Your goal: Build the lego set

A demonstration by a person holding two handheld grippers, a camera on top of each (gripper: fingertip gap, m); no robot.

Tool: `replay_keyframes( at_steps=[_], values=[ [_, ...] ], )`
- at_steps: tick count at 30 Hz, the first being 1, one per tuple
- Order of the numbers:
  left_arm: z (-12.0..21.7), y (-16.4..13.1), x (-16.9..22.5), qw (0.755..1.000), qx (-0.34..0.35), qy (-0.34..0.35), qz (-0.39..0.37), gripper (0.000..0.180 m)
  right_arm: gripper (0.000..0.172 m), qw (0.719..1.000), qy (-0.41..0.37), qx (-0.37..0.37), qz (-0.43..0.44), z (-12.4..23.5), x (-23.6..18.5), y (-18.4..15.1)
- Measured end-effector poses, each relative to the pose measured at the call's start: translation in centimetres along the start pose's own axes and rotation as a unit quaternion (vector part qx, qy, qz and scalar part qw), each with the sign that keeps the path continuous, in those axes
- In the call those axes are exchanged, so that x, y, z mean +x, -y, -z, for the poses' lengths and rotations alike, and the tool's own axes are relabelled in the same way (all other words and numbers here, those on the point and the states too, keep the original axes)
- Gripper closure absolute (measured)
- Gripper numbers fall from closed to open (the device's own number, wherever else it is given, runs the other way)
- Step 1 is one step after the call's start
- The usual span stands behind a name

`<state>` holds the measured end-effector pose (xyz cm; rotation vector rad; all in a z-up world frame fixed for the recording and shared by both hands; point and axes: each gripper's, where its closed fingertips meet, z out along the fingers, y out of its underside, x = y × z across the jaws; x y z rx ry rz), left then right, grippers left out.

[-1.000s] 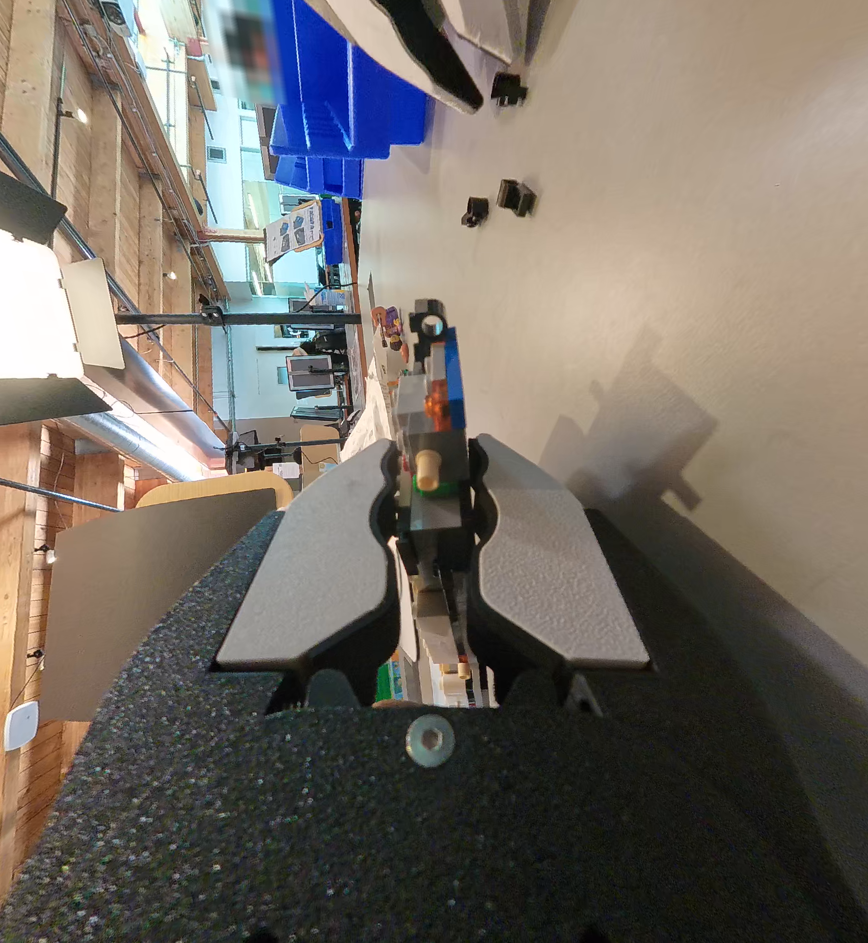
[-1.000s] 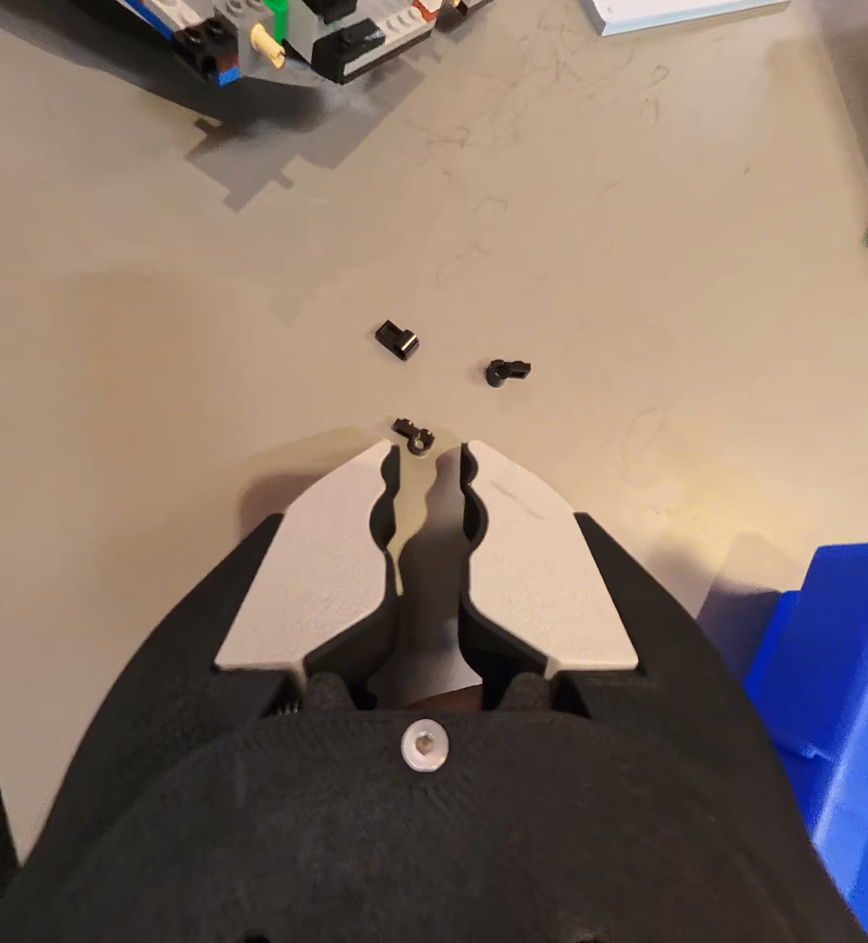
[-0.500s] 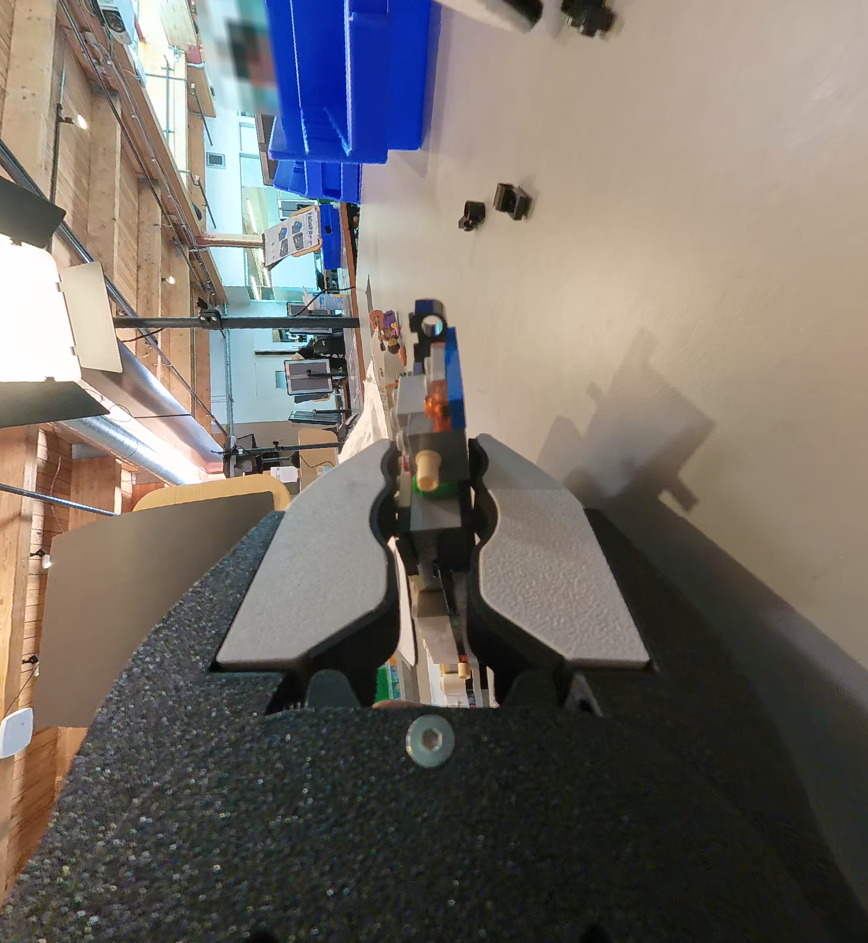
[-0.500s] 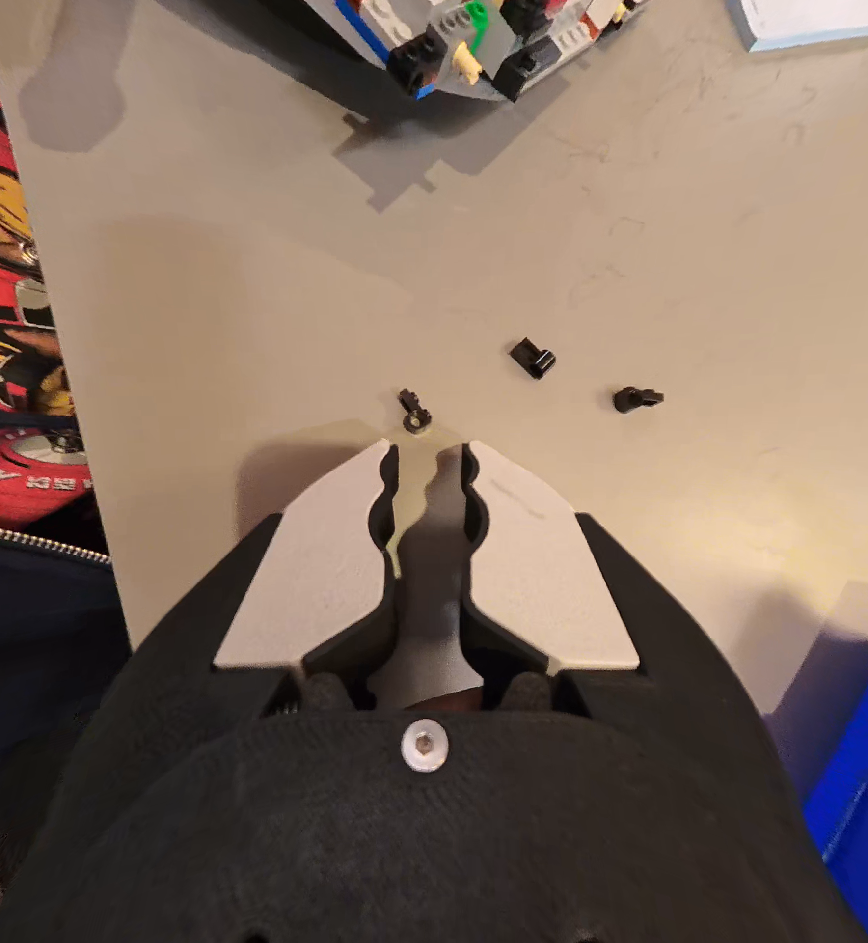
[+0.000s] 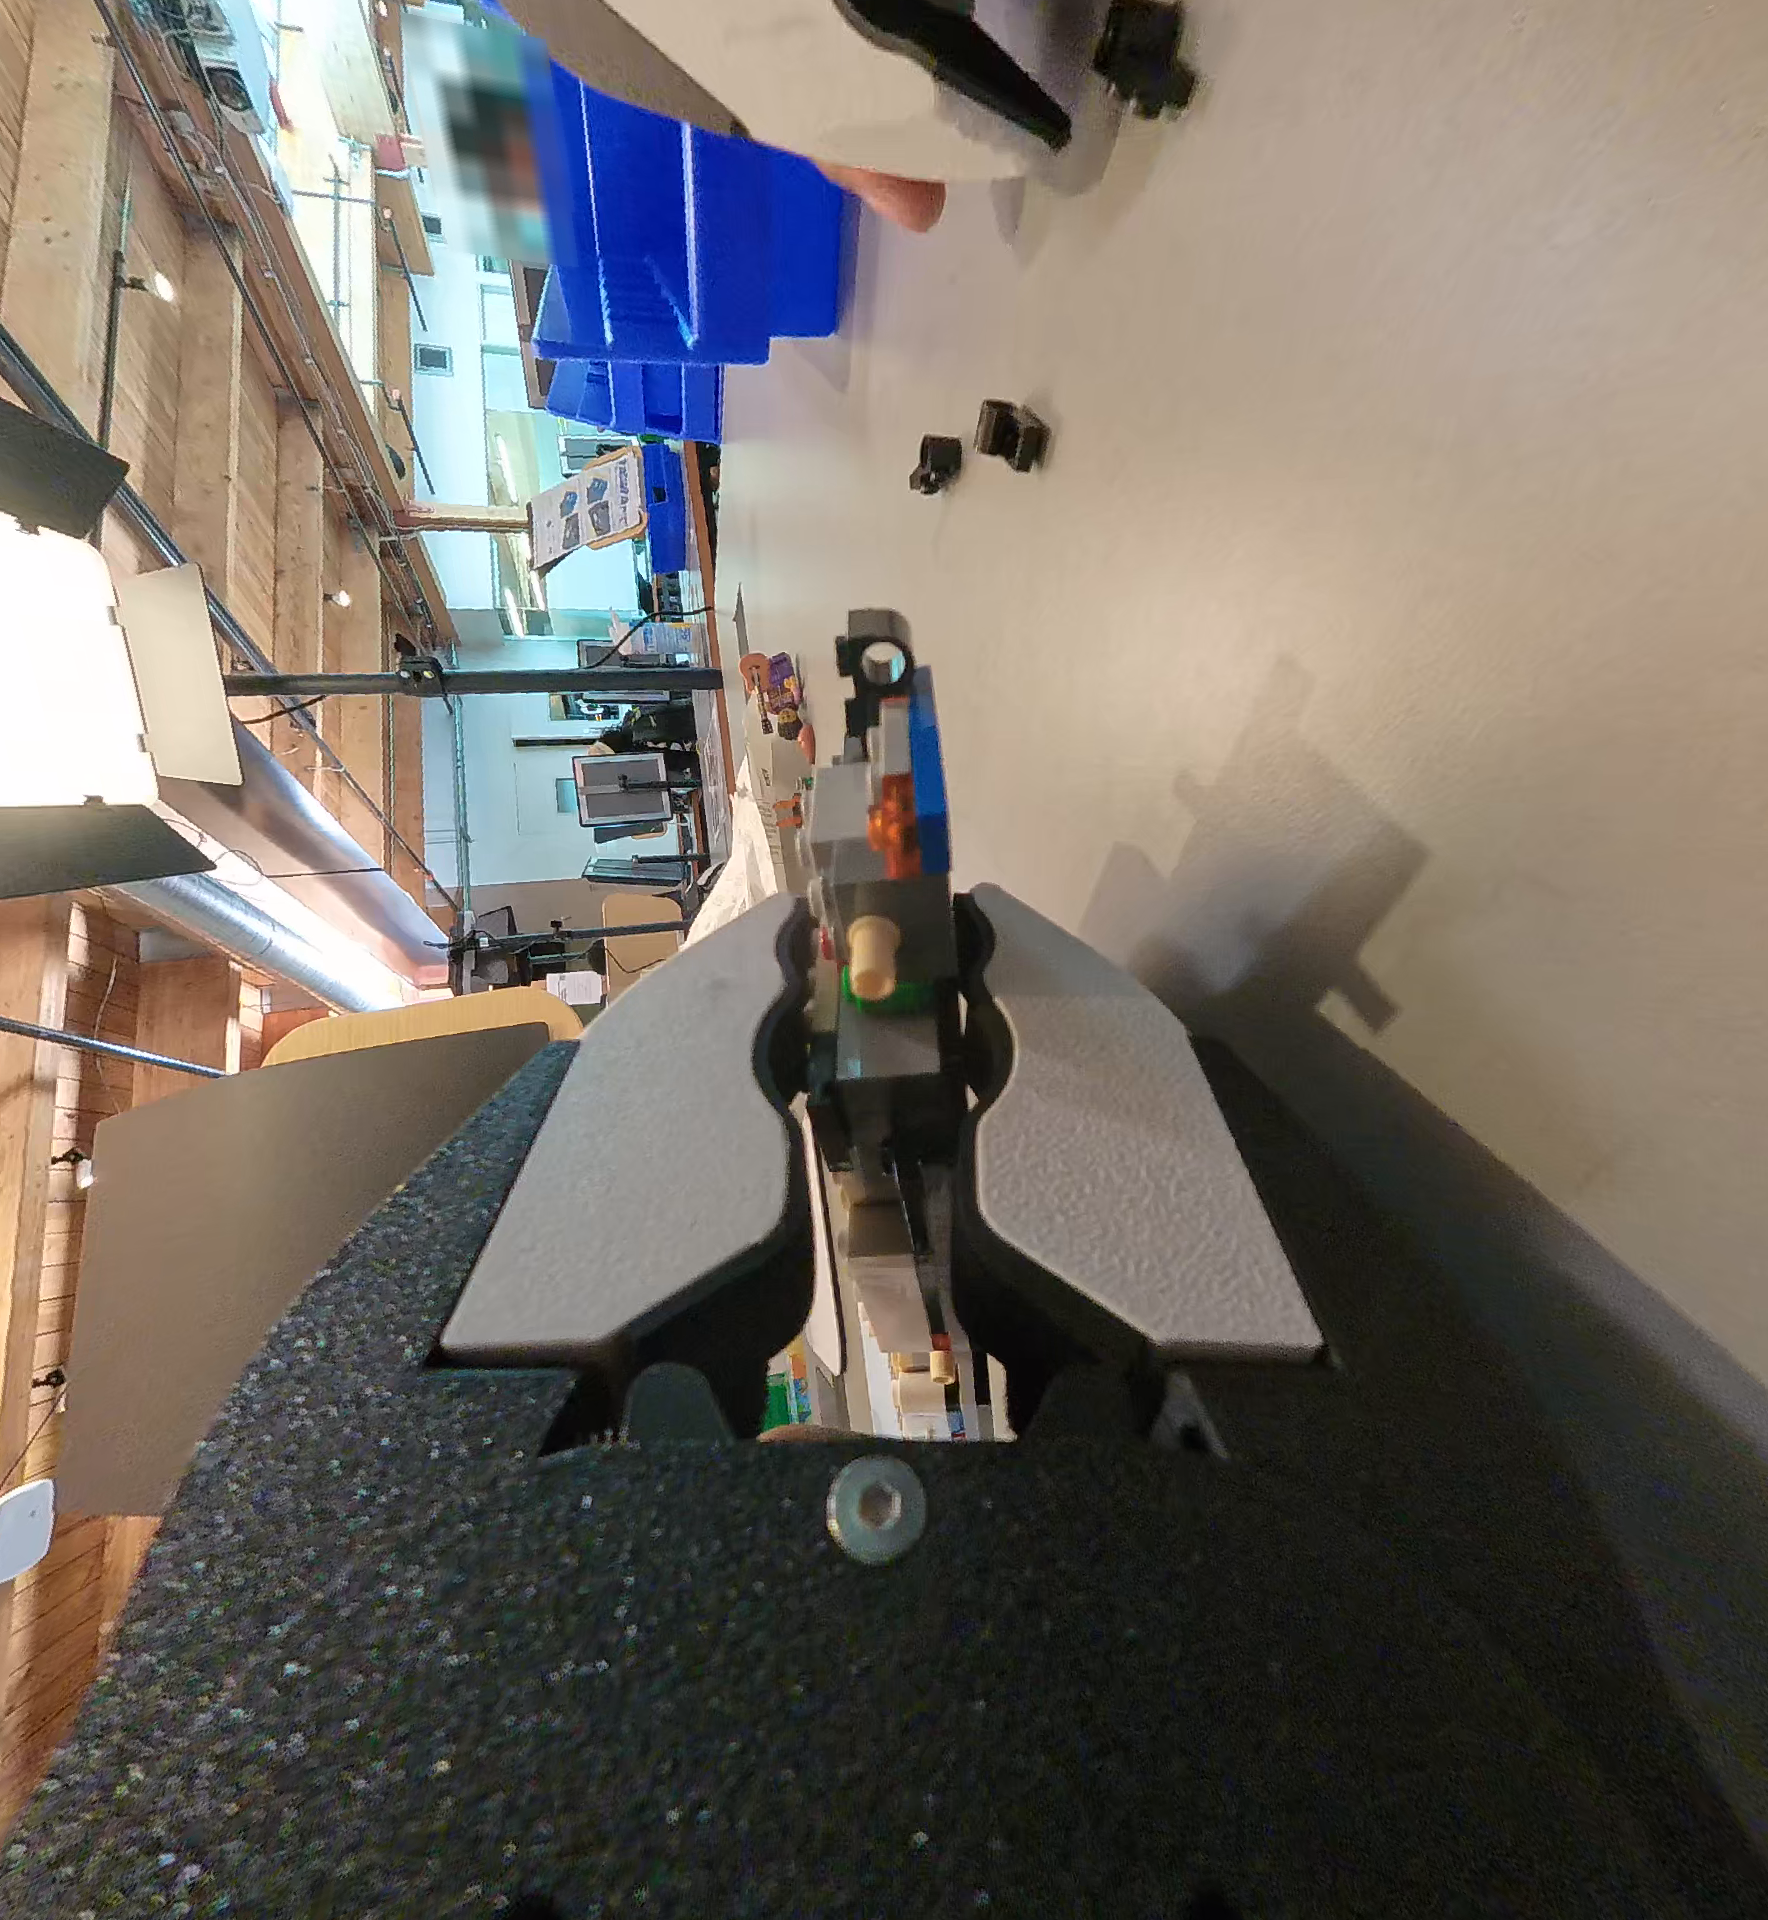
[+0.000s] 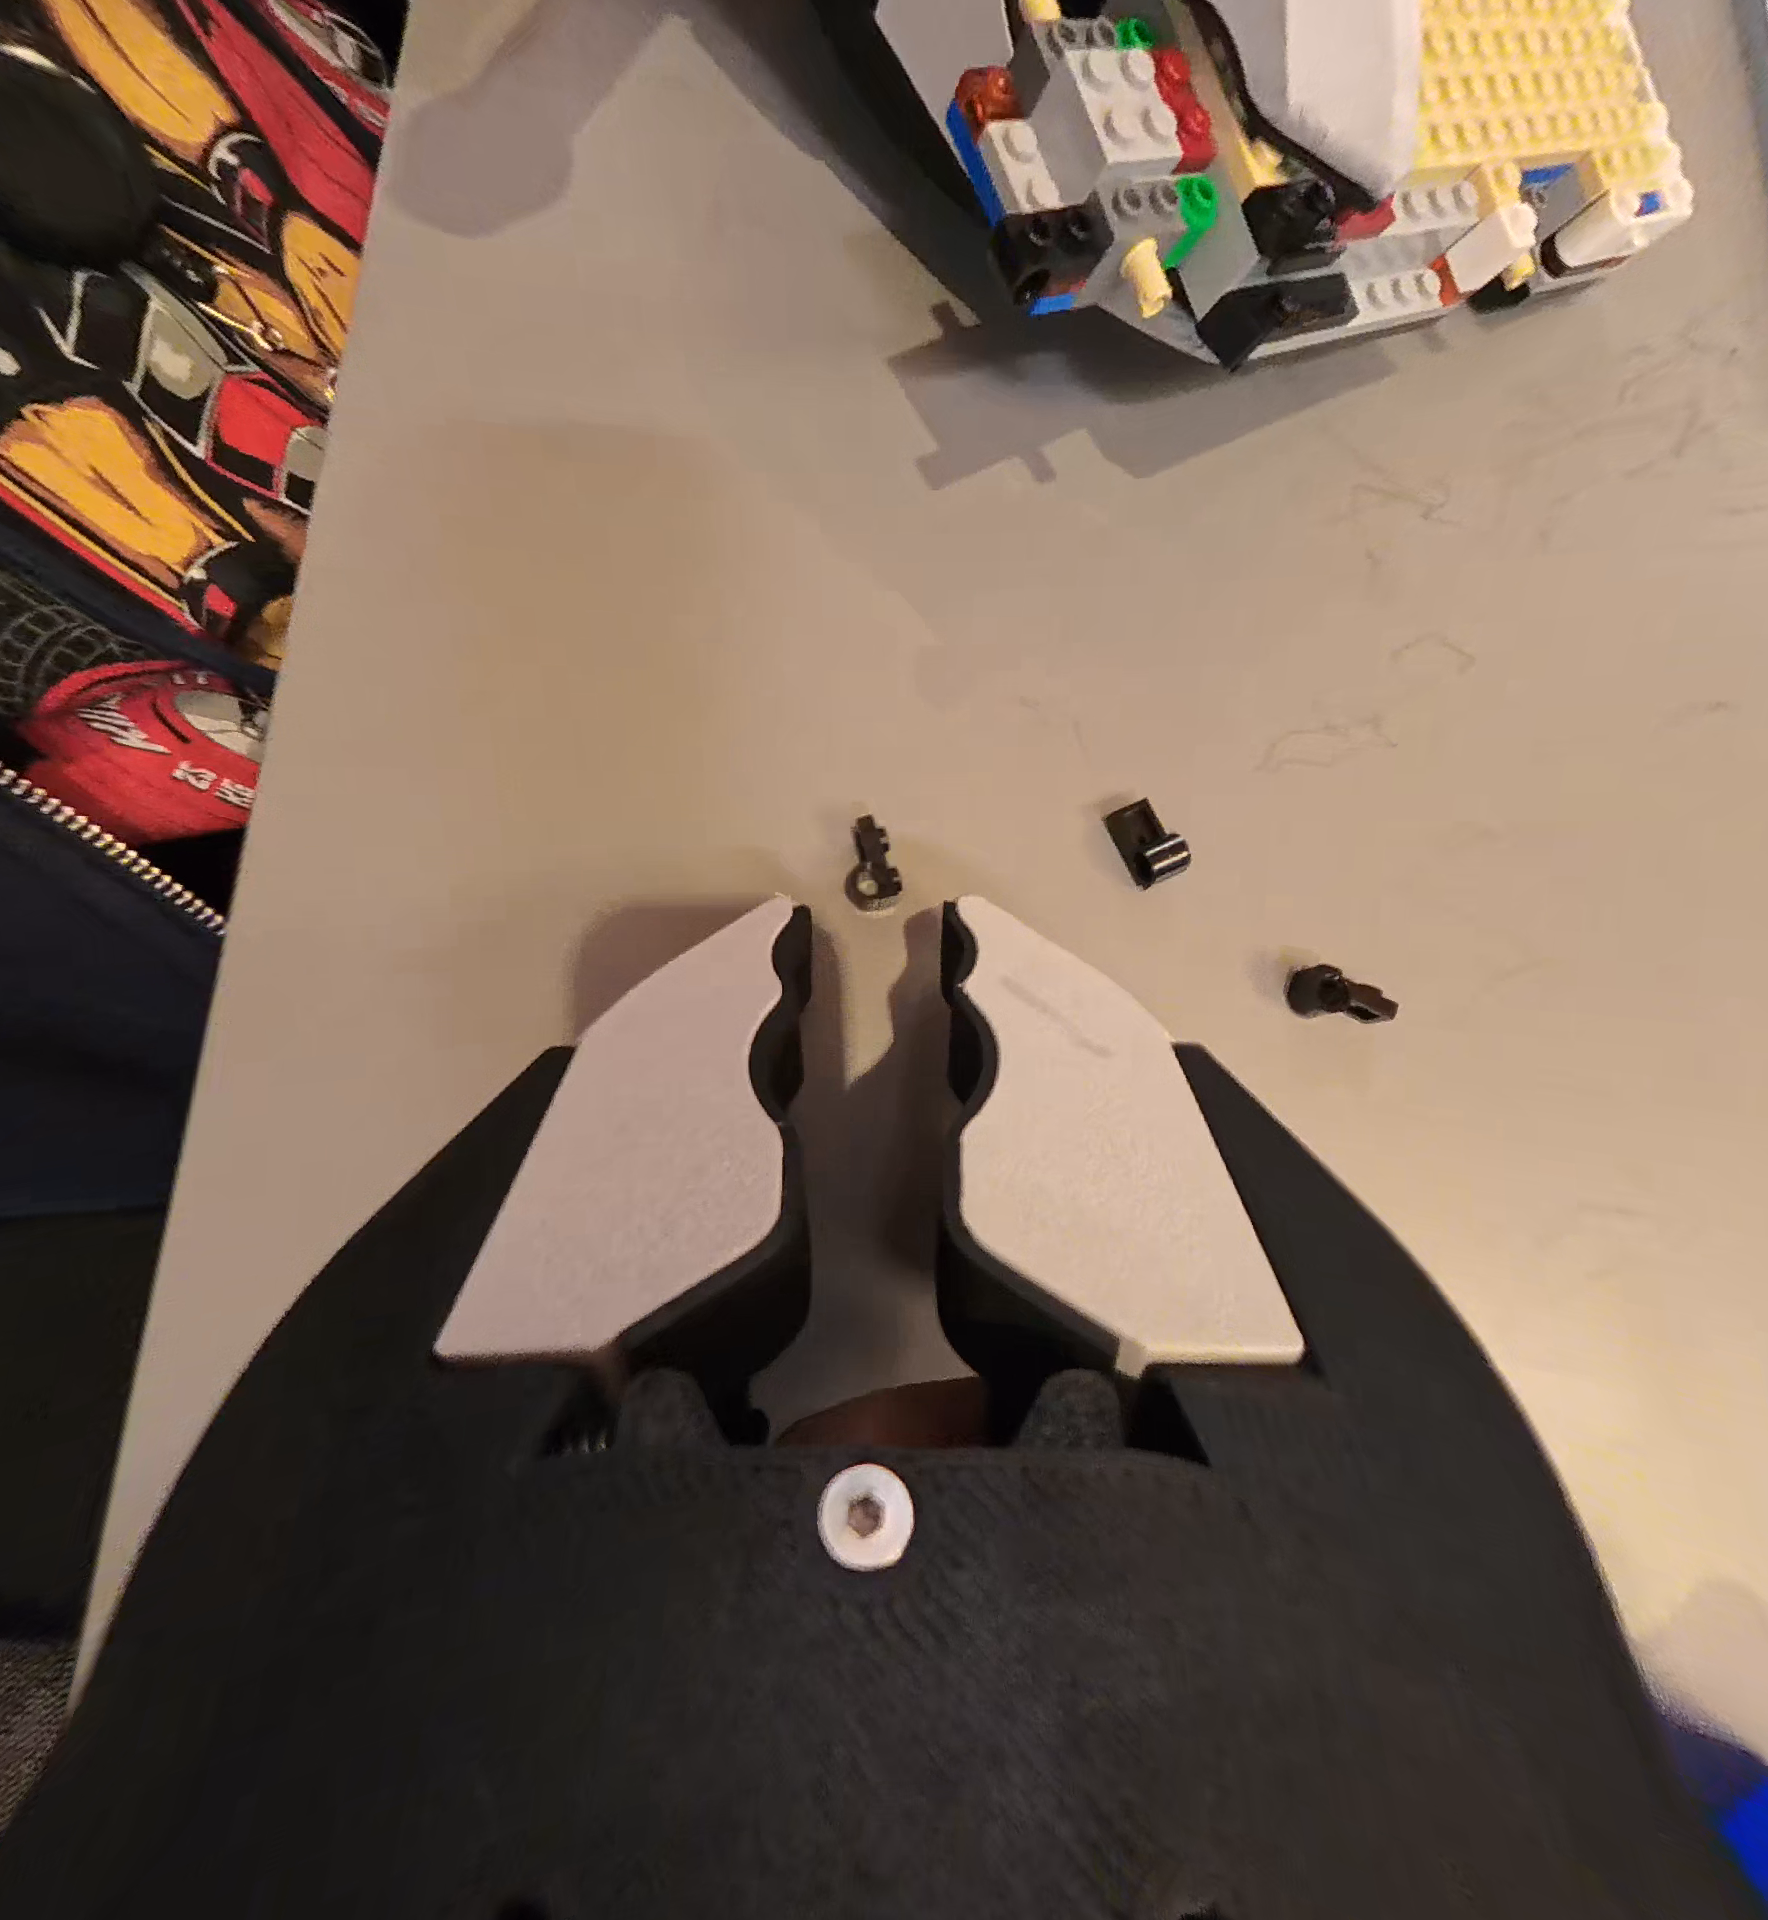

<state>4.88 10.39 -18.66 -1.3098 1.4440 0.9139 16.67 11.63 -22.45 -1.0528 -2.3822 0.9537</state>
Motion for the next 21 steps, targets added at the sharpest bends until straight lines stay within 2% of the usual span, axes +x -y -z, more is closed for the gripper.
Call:
replay_keyframes(
  at_steps=[6,9,11,16,21],
  values=[
    [0.0,0.0,0.1,1.0,0.002,-0.002,-0.002,0.154,0.152,0.999,0.031,-0.002,0.01,-0.4,0.0,0.3],
    [0.1,0.0,0.1,1.0,0.001,-0.002,-0.001,0.154,0.162,1.0,0.011,-0.009,0.012,-0.8,0.2,0.4],
    [0.1,0.0,0.0,1.0,-0.001,-0.002,0.002,0.154,0.162,1.0,-0.013,-0.01,0.018,-1.0,0.4,0.6],
    [0.1,-0.2,-0.4,1.0,-0.019,0.003,0.02,0.154,0.162,0.988,-0.144,-0.032,0.042,-0.4,2.1,1.6],
    [0.0,-0.3,-1.7,0.996,-0.064,0.017,0.059,0.154,0.162,0.952,-0.294,-0.025,0.085,2.6,3.7,7.2]
  ],
)
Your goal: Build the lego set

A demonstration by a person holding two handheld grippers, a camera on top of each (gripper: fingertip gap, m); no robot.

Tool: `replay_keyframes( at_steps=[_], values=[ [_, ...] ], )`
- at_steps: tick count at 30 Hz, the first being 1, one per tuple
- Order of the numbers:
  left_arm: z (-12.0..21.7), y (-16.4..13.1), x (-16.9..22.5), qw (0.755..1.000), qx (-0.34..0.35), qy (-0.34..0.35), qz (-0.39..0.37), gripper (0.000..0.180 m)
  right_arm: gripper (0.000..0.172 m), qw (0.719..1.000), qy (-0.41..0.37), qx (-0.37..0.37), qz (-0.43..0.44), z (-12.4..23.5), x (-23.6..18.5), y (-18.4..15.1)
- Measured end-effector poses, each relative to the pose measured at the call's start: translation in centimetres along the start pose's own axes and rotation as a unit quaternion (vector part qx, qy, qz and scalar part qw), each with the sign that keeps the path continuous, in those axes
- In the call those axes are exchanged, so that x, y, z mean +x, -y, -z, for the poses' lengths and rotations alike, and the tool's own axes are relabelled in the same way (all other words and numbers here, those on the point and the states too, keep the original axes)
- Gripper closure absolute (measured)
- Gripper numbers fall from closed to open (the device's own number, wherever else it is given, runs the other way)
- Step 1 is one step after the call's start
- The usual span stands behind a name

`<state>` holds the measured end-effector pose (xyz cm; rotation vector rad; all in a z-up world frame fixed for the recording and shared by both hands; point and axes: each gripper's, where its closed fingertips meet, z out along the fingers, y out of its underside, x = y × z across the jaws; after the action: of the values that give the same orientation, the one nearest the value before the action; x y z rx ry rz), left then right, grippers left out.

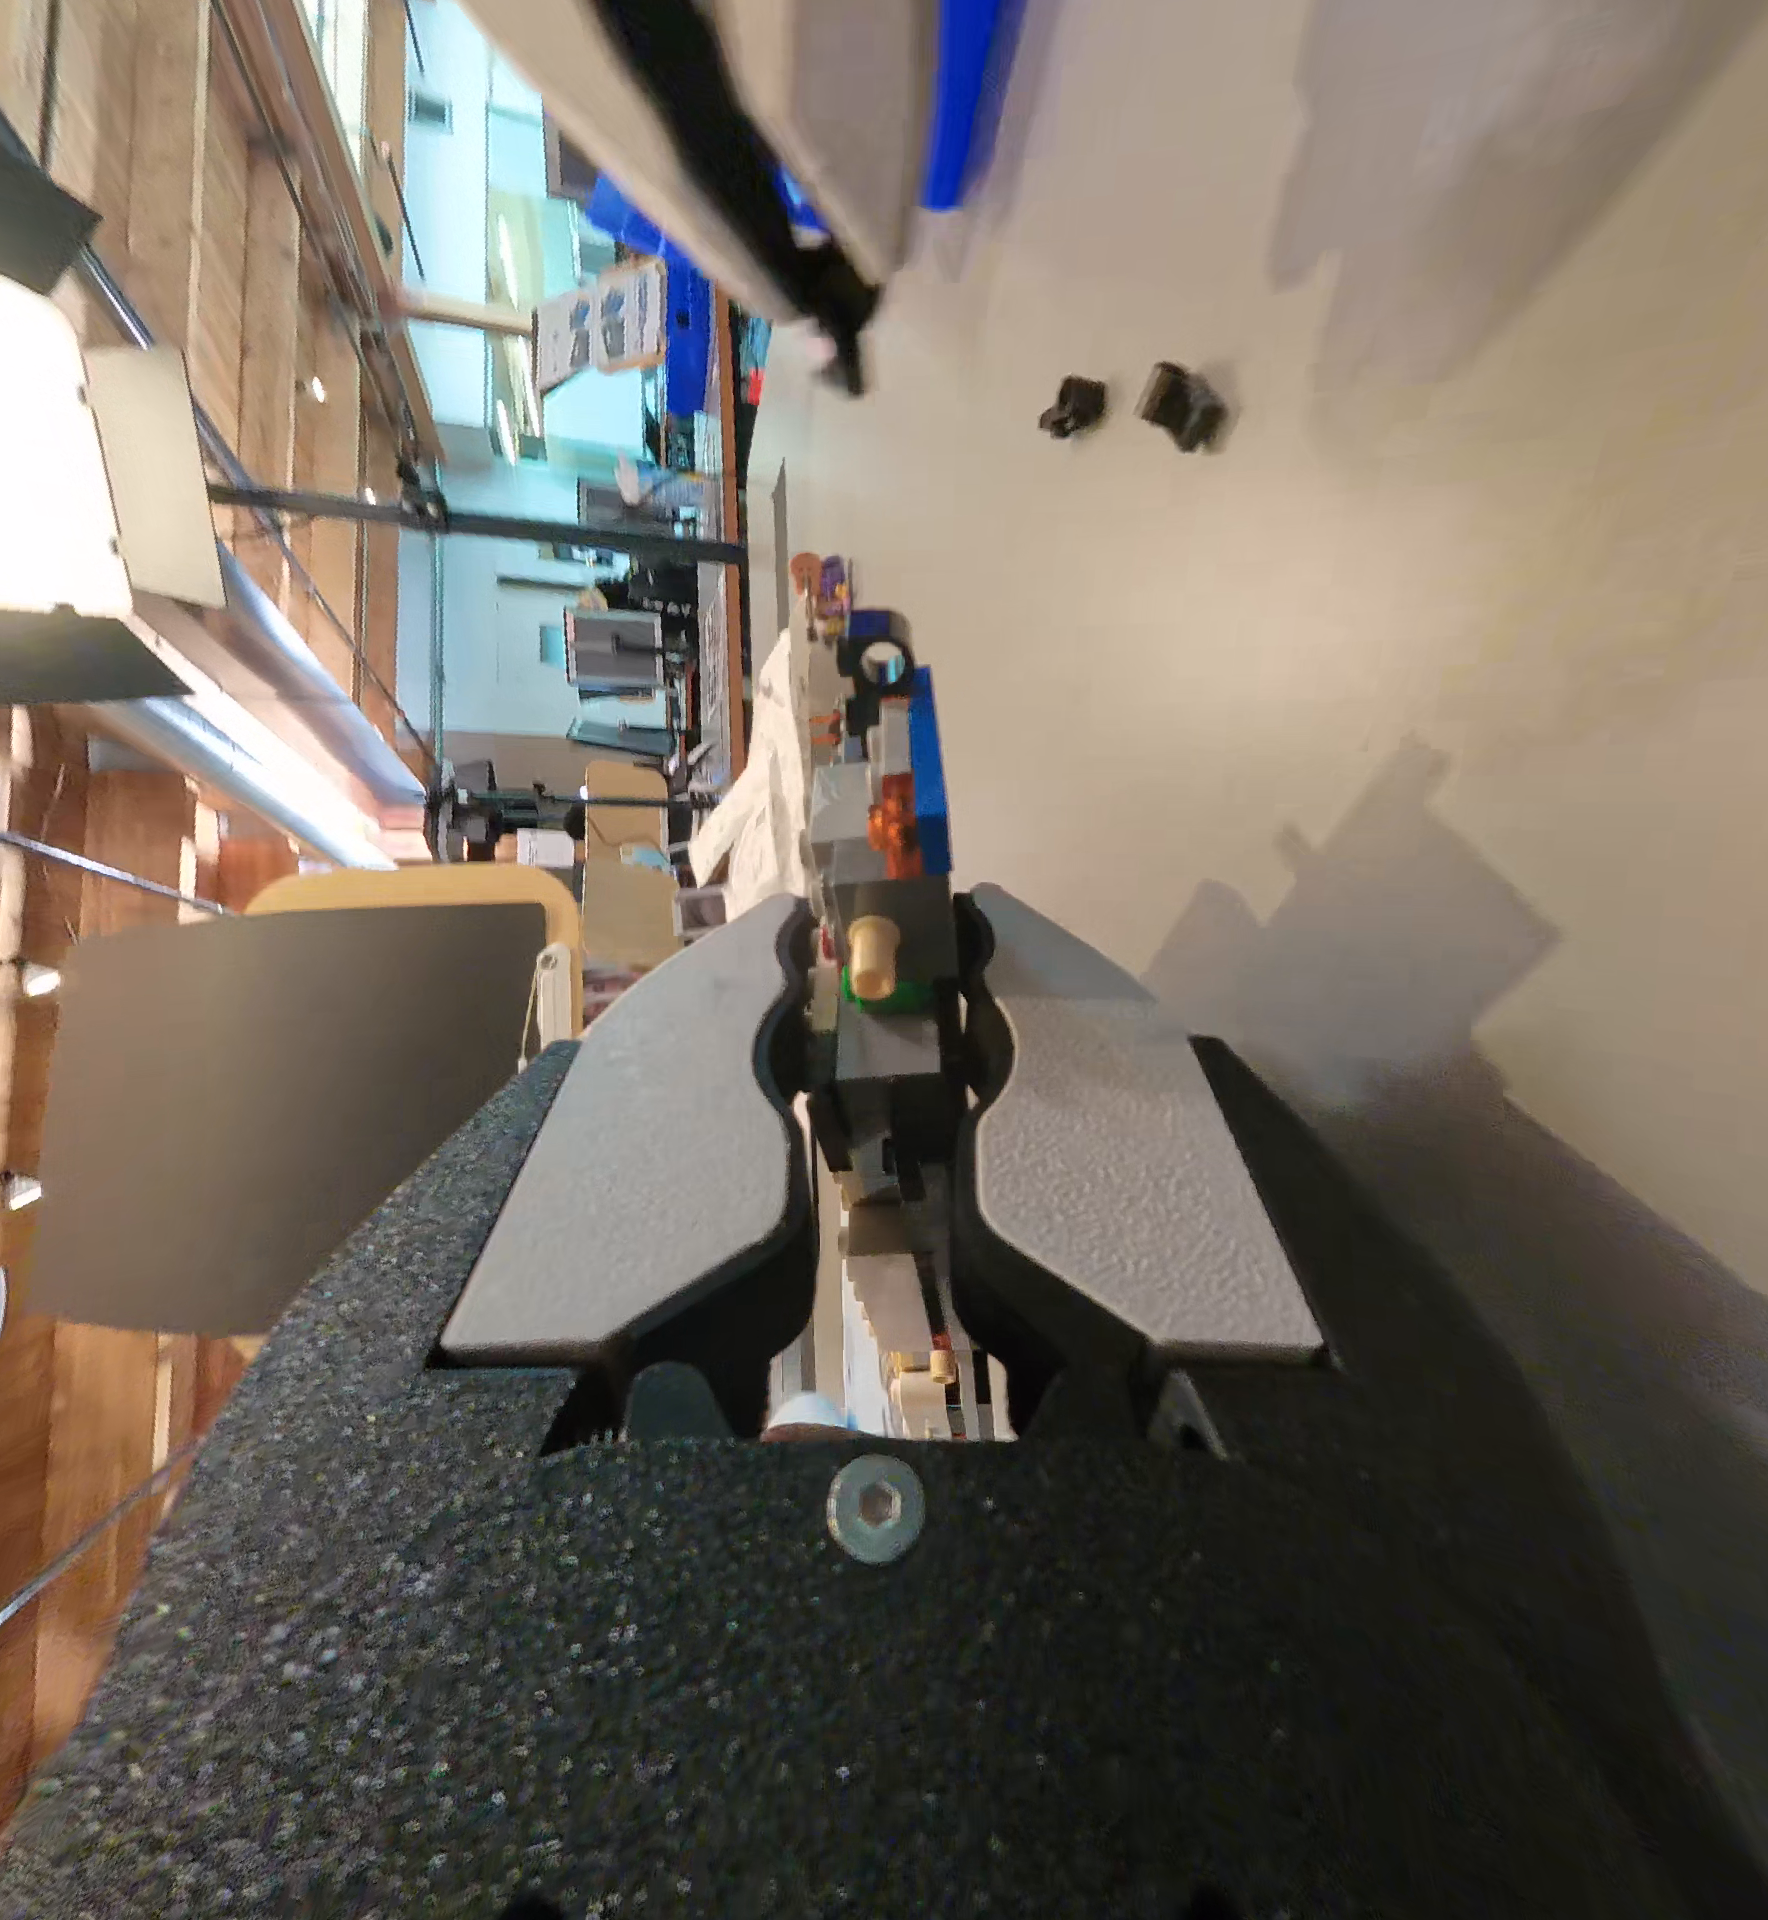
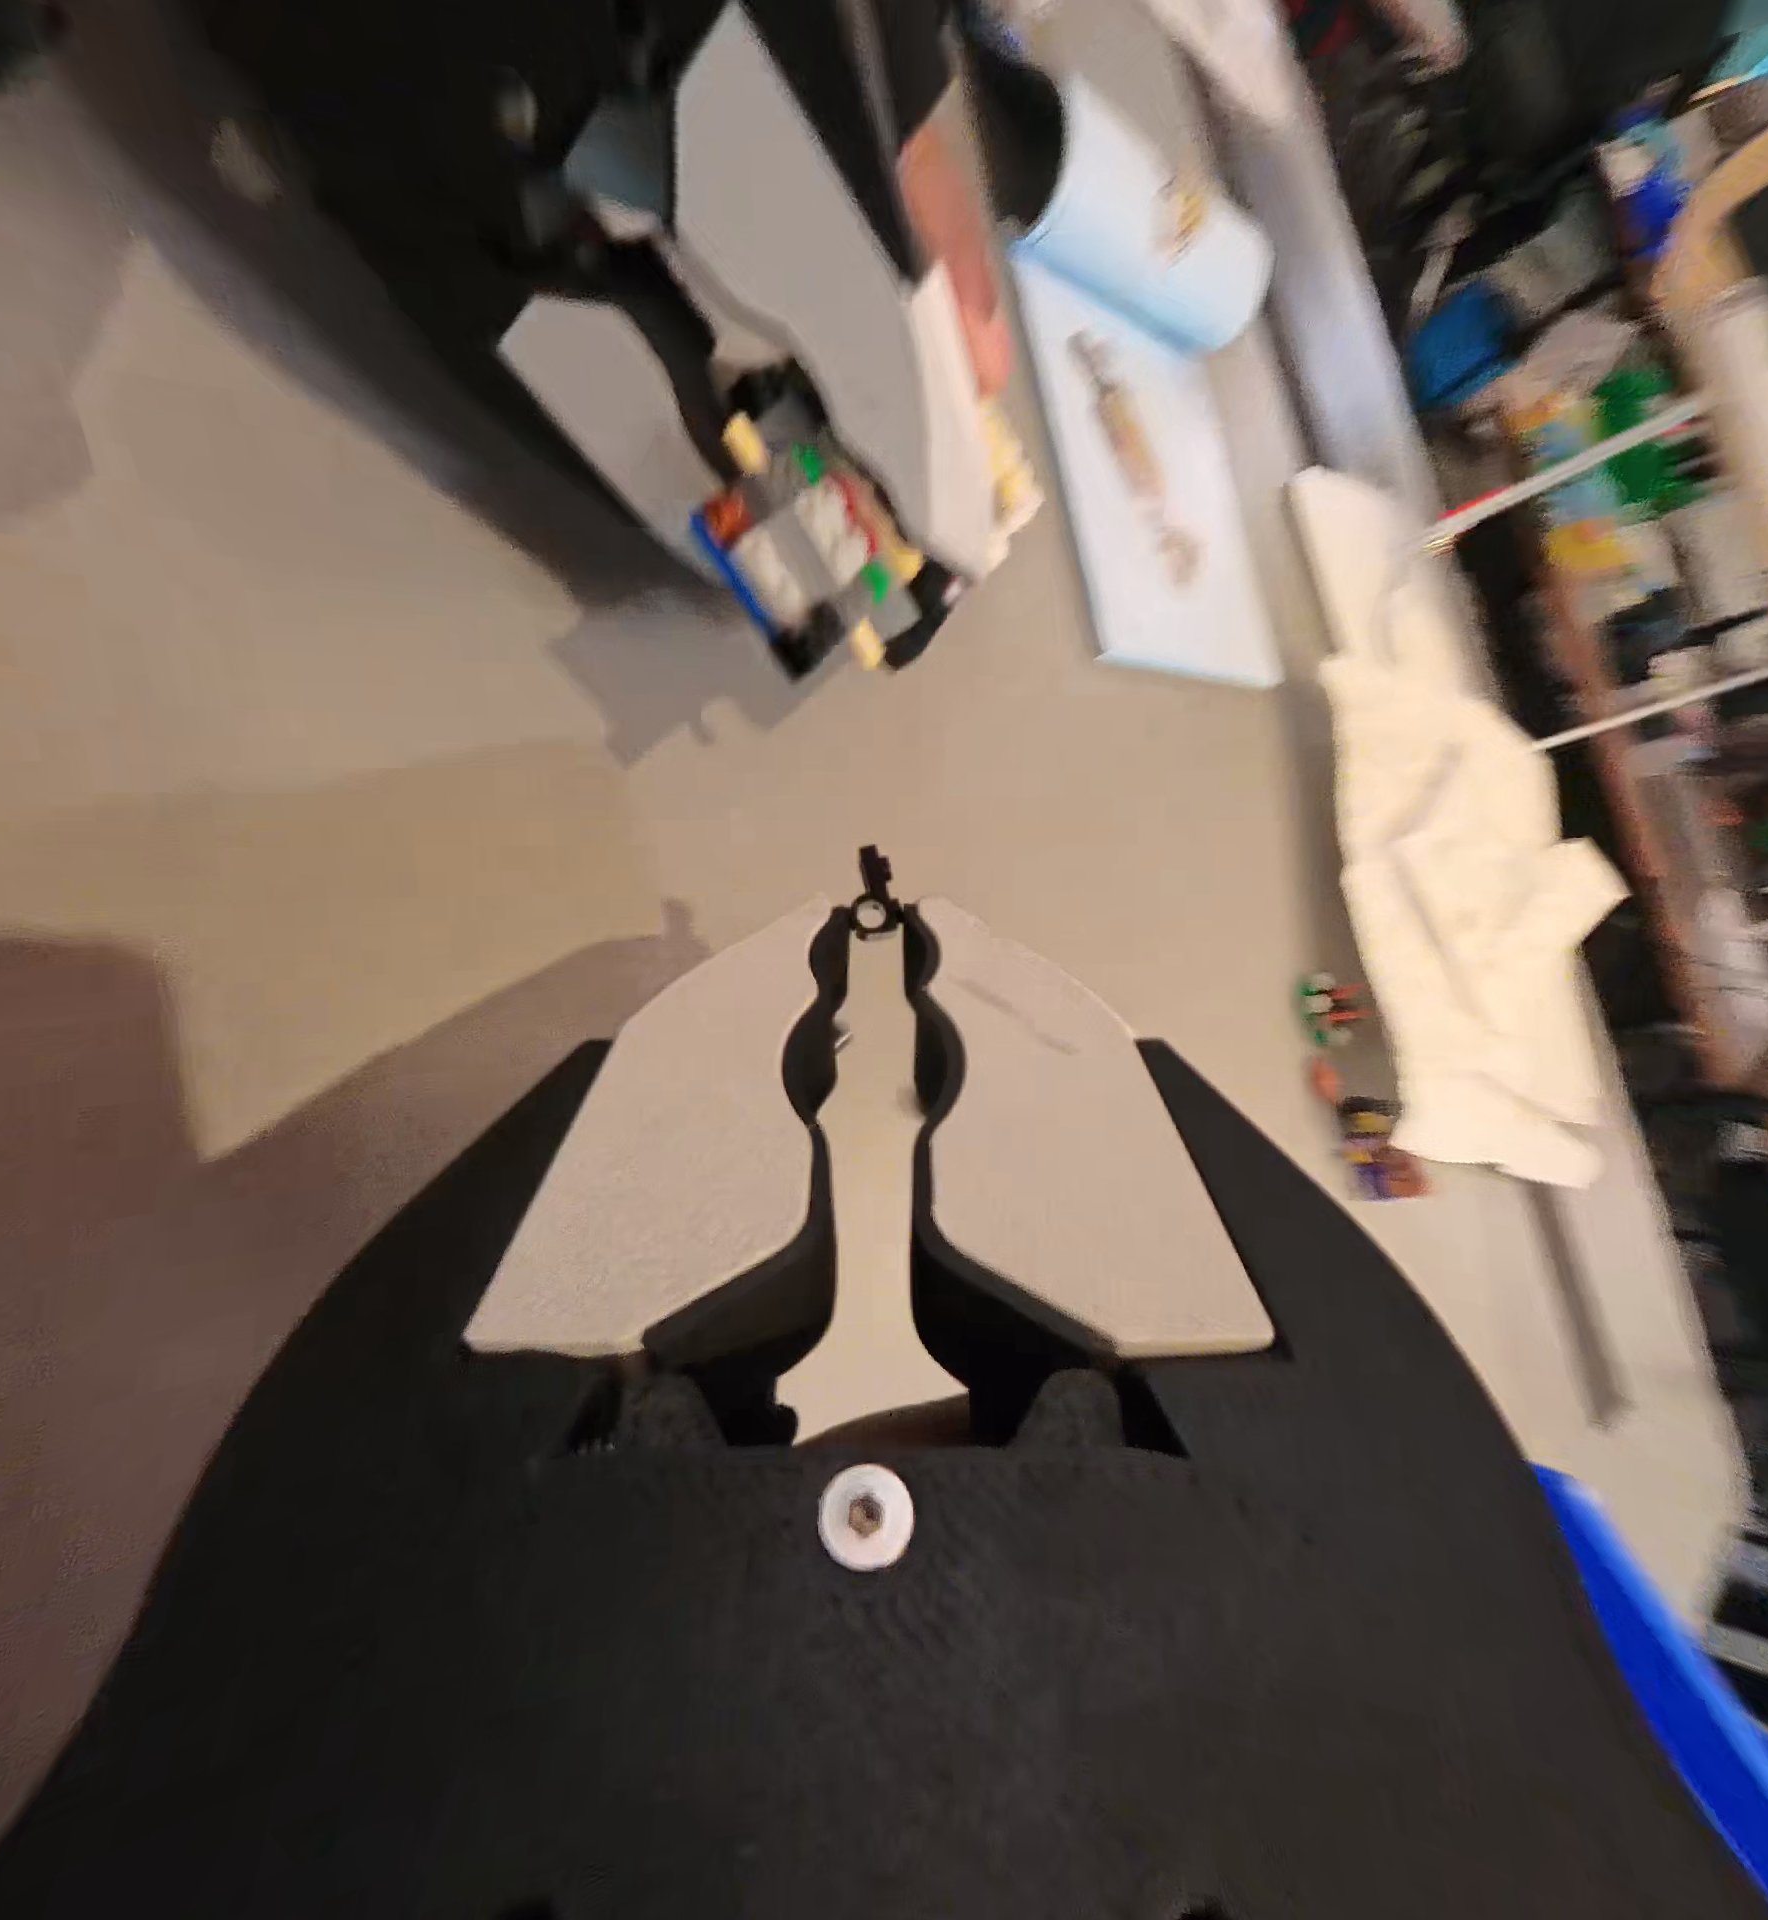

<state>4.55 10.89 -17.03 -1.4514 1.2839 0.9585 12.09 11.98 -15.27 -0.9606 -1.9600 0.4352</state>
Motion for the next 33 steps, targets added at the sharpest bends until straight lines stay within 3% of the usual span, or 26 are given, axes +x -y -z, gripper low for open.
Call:
replay_keyframes(
  at_steps=[4,8,24,33],
  values=[
    [0.0,-0.1,-0.8,0.997,-0.054,-0.006,0.048,0.154,0.162,0.994,-0.081,-0.029,0.069,0.9,1.4,3.4],
    [0.1,-0.2,-0.9,0.99,-0.08,-0.028,0.108,0.154,0.162,0.98,-0.124,-0.074,0.14,0.6,1.7,4.5],
    [0.5,-0.6,-0.7,0.989,-0.08,-0.041,0.115,0.155,0.162,0.969,-0.089,-0.1,0.208,-1.7,0.7,5.0],
    [0.5,-0.3,-0.6,0.991,-0.071,-0.045,0.105,0.155,0.162,0.968,-0.073,-0.08,0.225,-2.0,-0.2,5.6]
  ],
)
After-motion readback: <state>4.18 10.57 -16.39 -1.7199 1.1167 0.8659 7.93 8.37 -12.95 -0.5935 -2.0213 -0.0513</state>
